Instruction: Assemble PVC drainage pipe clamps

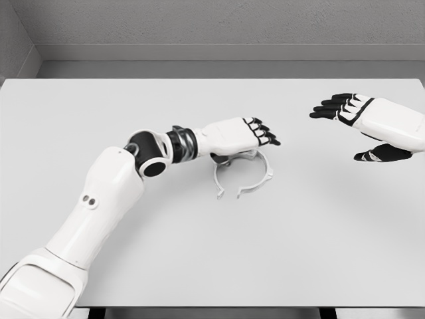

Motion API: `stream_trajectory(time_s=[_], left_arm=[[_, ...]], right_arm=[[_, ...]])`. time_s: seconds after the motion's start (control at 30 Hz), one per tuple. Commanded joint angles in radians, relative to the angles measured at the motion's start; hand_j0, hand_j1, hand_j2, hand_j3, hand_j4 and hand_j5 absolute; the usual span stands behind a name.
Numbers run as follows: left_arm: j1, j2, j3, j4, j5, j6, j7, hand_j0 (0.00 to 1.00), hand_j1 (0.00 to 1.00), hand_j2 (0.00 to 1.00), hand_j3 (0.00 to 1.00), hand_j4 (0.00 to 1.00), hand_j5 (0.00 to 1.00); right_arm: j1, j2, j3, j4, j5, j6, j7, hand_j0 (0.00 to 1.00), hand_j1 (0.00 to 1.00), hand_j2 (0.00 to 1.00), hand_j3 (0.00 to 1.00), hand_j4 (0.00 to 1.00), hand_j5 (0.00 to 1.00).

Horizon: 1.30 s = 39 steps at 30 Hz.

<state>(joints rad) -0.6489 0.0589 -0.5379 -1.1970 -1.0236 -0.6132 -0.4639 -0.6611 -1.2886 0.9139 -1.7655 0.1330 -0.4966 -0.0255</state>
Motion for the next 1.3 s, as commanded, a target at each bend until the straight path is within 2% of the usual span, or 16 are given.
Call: stream_trajectory(time_s=[0.0, 0.33, 0.43, 0.53, 0.6, 0.7, 0.77, 0.83, 0.93, 1.03, 1.27], left_arm=[[0.000, 0.012, 0.007, 0.004, 0.008, 0.002, 0.001, 1.00, 1.00, 1.00, 1.00, 1.00, 1.00], [0.006, 0.032, 0.049, 0.000, 0.011, 0.002, 0.001, 1.00, 1.00, 1.00, 1.00, 1.00, 1.00], [0.006, 0.033, 0.052, -0.007, 0.011, 0.002, 0.001, 1.00, 1.00, 1.00, 1.00, 1.00, 1.00], [0.008, 0.033, 0.052, -0.053, 0.014, 0.002, 0.001, 1.00, 1.00, 1.00, 1.00, 1.00, 1.00], [0.009, 0.039, 0.056, -0.081, 0.017, 0.002, 0.001, 1.00, 1.00, 1.00, 1.00, 1.00, 1.00], [0.009, 0.048, 0.085, -0.102, 0.019, 0.002, 0.001, 1.00, 1.00, 1.00, 1.00, 1.00, 1.00], [0.015, 0.064, 0.131, -0.096, 0.019, 0.002, 0.001, 1.00, 1.00, 1.00, 1.00, 1.00, 1.00], [0.018, 0.091, 0.142, -0.090, 0.019, 0.002, 0.001, 1.00, 1.00, 1.00, 1.00, 1.00, 1.00], [0.061, 0.134, 0.177, -0.102, 0.022, 0.002, 0.001, 1.00, 1.00, 1.00, 1.00, 1.00, 1.00], [0.071, 0.142, 0.182, -0.105, 0.022, 0.002, 0.001, 1.00, 1.00, 1.00, 1.00, 1.00, 1.00], [0.097, 0.145, 0.170, -0.127, 0.020, 0.002, 0.001, 1.00, 1.00, 1.00, 1.00, 1.00, 1.00]], right_arm=[[0.000, 0.000, -0.001, 0.000, -0.006, 0.001, -0.001, 1.00, 1.00, 1.00, 1.00, 1.00, 1.00], [-0.006, -0.005, -0.001, 0.004, -0.003, 0.021, -0.002, 1.00, 1.00, 1.00, 1.00, 1.00, 1.00], [-0.011, 0.002, -0.001, 0.061, 0.000, 0.026, -0.004, 1.00, 1.00, 1.00, 1.00, 1.00, 1.00], [-0.009, 0.002, -0.001, 0.049, -0.003, 0.024, 0.001, 1.00, 1.00, 1.00, 1.00, 1.00, 1.00], [-0.011, -0.012, -0.006, 0.011, -0.004, 0.024, -0.001, 1.00, 1.00, 1.00, 1.00, 1.00, 1.00], [-0.009, -0.026, -0.018, 0.018, -0.003, 0.024, -0.013, 1.00, 1.00, 1.00, 1.00, 1.00, 1.00], [-0.008, -0.040, -0.018, 0.020, -0.004, 0.024, -0.014, 1.00, 1.00, 1.00, 1.00, 1.00, 1.00], [-0.006, -0.044, -0.018, 0.035, -0.003, 0.024, -0.013, 1.00, 1.00, 1.00, 1.00, 1.00, 1.00], [-0.003, -0.043, -0.013, 0.060, -0.003, 0.023, -0.016, 1.00, 1.00, 1.00, 1.00, 1.00, 1.00], [-0.003, -0.026, -0.012, 0.049, -0.004, 0.021, -0.022, 1.00, 1.00, 1.00, 1.00, 1.00, 1.00], [0.000, 0.132, -0.078, 0.054, -0.003, 0.064, -0.043, 1.00, 1.00, 1.00, 1.00, 1.00, 1.00]])
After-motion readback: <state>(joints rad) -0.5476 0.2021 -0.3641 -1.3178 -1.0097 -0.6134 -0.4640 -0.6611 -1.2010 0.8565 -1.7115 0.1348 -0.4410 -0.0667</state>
